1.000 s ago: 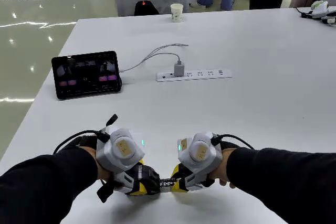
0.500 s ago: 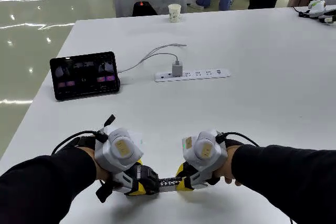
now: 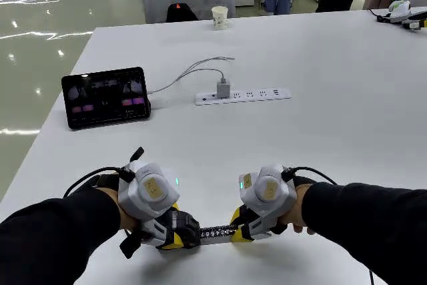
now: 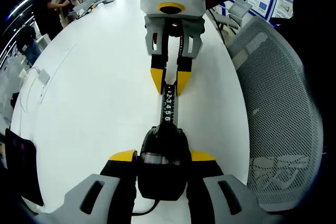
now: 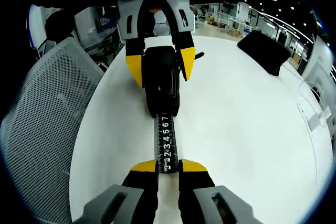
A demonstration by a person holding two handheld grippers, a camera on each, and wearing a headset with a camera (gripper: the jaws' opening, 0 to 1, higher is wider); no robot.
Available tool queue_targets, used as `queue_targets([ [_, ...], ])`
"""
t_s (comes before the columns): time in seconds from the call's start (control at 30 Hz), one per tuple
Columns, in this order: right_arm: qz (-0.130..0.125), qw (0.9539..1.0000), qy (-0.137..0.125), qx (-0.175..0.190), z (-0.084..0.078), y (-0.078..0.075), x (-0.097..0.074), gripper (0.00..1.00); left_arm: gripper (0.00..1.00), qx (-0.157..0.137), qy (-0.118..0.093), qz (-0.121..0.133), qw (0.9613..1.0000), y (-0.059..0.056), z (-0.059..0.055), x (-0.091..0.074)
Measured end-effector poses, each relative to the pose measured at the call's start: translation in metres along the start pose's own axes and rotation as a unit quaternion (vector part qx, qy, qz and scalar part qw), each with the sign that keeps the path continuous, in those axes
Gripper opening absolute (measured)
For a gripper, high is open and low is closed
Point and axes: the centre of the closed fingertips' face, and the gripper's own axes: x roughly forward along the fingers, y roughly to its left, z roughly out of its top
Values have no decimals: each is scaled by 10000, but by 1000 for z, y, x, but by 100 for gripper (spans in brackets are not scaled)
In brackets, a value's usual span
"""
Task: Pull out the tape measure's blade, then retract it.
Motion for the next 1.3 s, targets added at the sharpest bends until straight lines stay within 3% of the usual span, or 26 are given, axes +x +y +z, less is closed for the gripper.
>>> queue_targets([
  [1.3, -25, 9998, -33, 196, -24, -2, -17, 11, 31, -19, 34, 4, 10000, 1, 0, 0],
])
